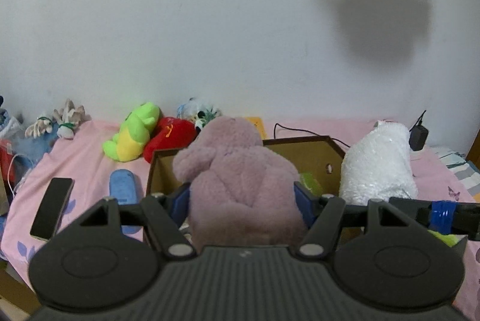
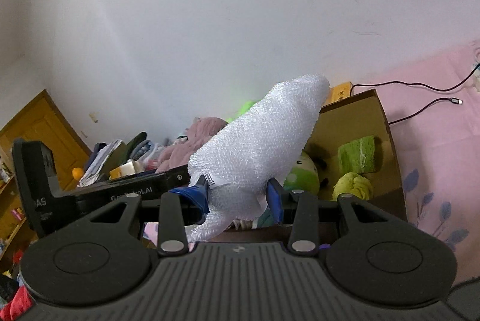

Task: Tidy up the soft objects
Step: 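Carry the teddy bear over the box with the left tool while the right carries the towel there, then open both grippers to drop the teddy bear and towel into the box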

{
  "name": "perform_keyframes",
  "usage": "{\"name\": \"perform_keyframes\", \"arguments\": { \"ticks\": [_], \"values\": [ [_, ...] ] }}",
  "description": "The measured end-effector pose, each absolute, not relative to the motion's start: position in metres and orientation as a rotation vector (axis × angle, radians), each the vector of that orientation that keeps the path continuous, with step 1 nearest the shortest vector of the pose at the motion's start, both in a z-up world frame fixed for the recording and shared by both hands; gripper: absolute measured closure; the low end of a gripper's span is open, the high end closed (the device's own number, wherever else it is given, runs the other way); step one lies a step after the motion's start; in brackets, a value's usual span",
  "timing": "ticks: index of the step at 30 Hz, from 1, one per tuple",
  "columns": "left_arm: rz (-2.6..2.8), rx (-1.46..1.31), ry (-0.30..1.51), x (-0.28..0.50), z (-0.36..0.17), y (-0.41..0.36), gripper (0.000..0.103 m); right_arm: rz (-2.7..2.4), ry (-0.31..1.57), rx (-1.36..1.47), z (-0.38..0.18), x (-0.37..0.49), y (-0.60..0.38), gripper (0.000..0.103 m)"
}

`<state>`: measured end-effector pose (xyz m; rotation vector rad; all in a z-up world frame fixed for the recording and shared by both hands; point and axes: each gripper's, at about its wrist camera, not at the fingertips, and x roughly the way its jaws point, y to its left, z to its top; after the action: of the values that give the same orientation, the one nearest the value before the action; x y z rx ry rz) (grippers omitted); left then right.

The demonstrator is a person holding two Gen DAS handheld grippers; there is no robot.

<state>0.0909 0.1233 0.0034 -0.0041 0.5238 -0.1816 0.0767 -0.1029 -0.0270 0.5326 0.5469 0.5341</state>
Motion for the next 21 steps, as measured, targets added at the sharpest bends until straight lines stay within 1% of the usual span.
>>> {"name": "perform_keyframes", "arguments": {
  "ticks": [10,17,19,21],
  "values": [
    [-0.154,-0.009,0.598,0.122,-0.021,0.126,0.035,0.437,0.605,0.51,-0.053,0.104,-0.092,0.079],
    [-0.109,-0.025,0.667,0.145,-0.044,0.128,0.034,0.385,0.642,0.498,-0.064,0.117,-0.086,0.075],
    [-0.103,-0.017,0.68,0.15,-0.049,0.127,0.032,0.368,0.635,0.486,-0.064,0.117,-0.085,0.075],
    [-0.097,-0.016,0.694,0.153,-0.052,0.126,0.027,0.377,0.633,0.493,-0.064,0.117,-0.085,0.075]
  ]
}}
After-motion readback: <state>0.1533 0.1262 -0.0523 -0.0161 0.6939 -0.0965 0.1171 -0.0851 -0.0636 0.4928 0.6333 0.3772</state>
